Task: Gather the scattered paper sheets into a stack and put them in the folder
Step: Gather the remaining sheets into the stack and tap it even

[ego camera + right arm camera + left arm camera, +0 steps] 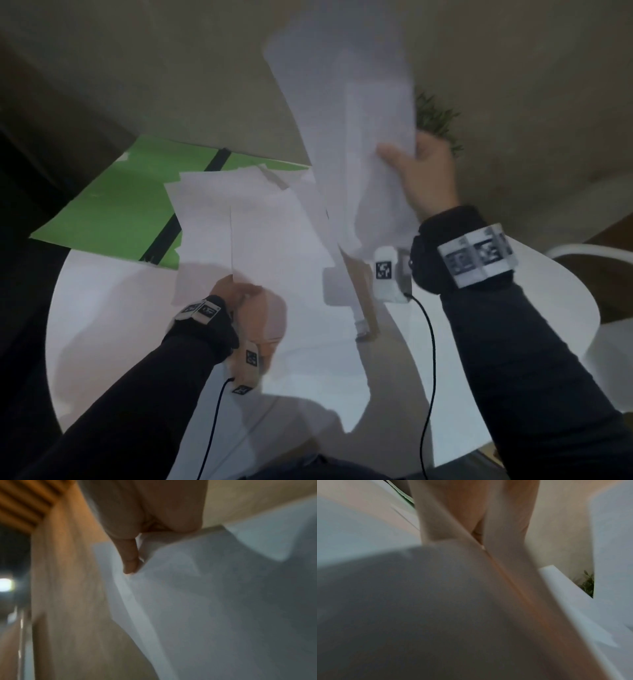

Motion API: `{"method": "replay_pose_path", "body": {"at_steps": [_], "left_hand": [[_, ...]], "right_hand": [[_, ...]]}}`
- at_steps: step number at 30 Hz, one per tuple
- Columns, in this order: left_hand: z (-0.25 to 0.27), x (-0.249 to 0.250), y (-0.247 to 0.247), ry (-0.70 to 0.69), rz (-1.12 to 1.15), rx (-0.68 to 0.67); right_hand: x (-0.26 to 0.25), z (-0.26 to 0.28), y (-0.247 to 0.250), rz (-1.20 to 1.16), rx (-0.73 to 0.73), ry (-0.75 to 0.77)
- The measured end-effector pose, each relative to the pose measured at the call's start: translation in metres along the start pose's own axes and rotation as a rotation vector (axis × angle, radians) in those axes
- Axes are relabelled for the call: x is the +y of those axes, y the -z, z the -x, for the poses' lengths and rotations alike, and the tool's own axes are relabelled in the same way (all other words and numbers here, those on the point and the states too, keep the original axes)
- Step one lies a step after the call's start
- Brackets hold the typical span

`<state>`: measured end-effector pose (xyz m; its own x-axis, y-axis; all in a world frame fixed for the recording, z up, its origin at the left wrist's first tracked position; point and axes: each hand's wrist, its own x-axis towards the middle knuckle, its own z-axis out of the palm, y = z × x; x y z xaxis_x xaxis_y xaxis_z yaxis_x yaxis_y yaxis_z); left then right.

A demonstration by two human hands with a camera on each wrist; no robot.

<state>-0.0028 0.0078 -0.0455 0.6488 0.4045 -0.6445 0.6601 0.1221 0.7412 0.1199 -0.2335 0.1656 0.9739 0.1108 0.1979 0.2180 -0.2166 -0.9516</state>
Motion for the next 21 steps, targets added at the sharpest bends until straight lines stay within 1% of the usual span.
{"method": "replay_pose_path", "body": {"at_steps": [2, 3, 4, 5, 6, 8, 9, 10, 11, 13, 14, 15, 17, 18, 19, 20, 21], "left_hand": [[0.007, 0.003, -0.001, -0.011, -0.016, 0.014], [0.008, 0.003, -0.003, -0.022, -0.03, 0.025], [0.013, 0.006, -0.005, -0.023, -0.056, 0.039], [0.014, 0.007, -0.006, -0.027, -0.077, 0.057], [0.015, 0.008, -0.006, -0.023, -0.126, 0.066], [0.015, 0.01, -0.006, 0.003, -0.193, 0.069], [0.014, 0.01, -0.006, 0.004, -0.161, 0.072], [0.017, 0.012, -0.007, 0.009, -0.096, 0.082], [0.016, 0.012, -0.006, 0.03, 0.016, 0.085], [0.015, 0.012, -0.005, 0.12, 0.289, 0.009], [0.014, 0.011, -0.004, 0.149, 0.367, -0.026], [0.012, 0.01, -0.002, 0.156, 0.376, -0.053], [0.015, 0.012, -0.001, 0.162, 0.275, -0.069], [0.017, 0.012, -0.001, 0.138, 0.201, -0.048], [0.018, 0.012, -0.002, 0.083, 0.121, -0.03], [0.018, 0.012, -0.003, 0.039, 0.044, -0.009], [0.016, 0.01, -0.004, 0.018, -0.006, 0.01]], "right_hand": [[-0.017, -0.006, 0.0, -0.361, 0.027, 0.018], [-0.016, -0.008, -0.002, -0.483, 0.032, -0.004], [-0.011, -0.01, -0.006, -0.545, 0.029, -0.052], [-0.001, -0.011, -0.011, -0.528, 0.022, -0.128], [0.012, -0.008, -0.018, -0.453, -0.002, -0.217], [0.047, 0.0, -0.035, -0.17, -0.109, -0.356], [0.067, 0.005, -0.043, 0.014, -0.186, -0.386], [0.084, 0.011, -0.052, 0.18, -0.263, -0.405], [0.099, 0.019, -0.059, 0.323, -0.324, -0.421], [0.124, 0.033, -0.071, 0.497, -0.396, -0.447], [0.131, 0.039, -0.075, 0.54, -0.414, -0.458], [0.138, 0.043, -0.08, 0.561, -0.425, -0.473], [0.147, 0.048, -0.086, 0.538, -0.496, -0.494], [0.149, 0.049, -0.086, 0.489, -0.532, -0.517], [0.151, 0.048, -0.084, 0.434, -0.539, -0.548], [0.153, 0.045, -0.078, 0.386, -0.507, -0.582], [0.152, 0.042, -0.069, 0.356, -0.429, -0.598]]}}
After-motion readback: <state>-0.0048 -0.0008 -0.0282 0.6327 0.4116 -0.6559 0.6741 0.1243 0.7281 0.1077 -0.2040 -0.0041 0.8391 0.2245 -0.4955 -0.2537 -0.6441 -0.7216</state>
